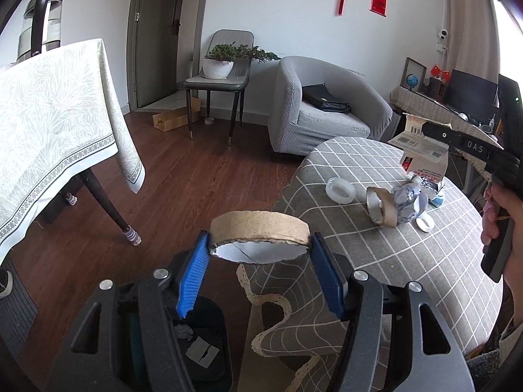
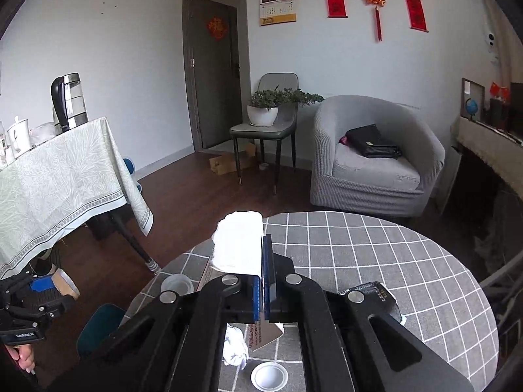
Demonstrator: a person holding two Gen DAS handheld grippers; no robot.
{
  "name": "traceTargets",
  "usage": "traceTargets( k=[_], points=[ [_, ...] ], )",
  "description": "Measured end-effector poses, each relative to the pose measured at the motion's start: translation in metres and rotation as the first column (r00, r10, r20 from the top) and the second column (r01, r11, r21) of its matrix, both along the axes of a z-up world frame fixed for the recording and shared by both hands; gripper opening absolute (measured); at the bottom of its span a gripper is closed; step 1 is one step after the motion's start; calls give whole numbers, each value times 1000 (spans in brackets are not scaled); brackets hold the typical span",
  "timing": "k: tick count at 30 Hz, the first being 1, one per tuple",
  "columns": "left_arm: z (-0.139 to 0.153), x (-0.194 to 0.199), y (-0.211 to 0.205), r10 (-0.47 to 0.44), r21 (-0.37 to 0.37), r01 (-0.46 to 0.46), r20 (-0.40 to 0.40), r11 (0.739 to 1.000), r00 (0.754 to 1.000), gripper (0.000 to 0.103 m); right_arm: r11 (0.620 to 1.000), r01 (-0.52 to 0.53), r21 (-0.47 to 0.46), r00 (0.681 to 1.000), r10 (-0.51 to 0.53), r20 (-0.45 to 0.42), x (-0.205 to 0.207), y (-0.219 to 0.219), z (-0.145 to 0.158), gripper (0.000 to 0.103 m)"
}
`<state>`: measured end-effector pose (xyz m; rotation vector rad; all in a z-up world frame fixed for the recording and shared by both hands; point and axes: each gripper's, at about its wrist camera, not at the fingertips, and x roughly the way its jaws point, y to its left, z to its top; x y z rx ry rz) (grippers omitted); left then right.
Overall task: Collect trash
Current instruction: 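Drop the tape roll into the teal bin with the left tool while the right holds paper above it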
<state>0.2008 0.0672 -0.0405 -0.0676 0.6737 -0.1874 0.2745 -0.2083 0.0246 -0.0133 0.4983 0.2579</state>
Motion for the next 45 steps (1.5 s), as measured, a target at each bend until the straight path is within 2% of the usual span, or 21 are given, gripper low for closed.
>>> traceTargets(
  k=[10, 15, 20, 32, 36, 41, 45],
  points=[
    [-38, 2, 57, 114, 54, -108, -119, 993, 986, 65, 989, -147, 33, 989, 147, 0, 2, 70, 3, 1],
    [-61, 2, 81, 153, 102, -135, -189, 986, 970, 65, 971, -238, 27, 971, 238, -23, 2, 111, -1, 1],
    [-81, 0, 101, 171, 119, -144, -256, 982, 952, 65, 949, -310, 59, 948, 313, -61, 2, 146, -9, 1],
    [-139, 0, 127, 192, 149, -140, -432, 979, 881, 65, 894, -448, 8, 879, 442, -179, -10, 235, -46, 1],
    [-156, -2, 134, 196, 164, -132, -477, 978, 857, 65, 876, -481, 38, 849, 476, -230, -11, 257, -65, 1],
    [-175, -7, 144, 197, 170, -123, -538, 978, 820, 66, 871, -489, 52, 822, 480, -305, -6, 275, -87, 1],
    [-181, -12, 150, 191, 168, -116, -550, 979, 813, 71, 863, -503, 52, 798, 487, -355, -5, 289, -103, 1]
  ],
)
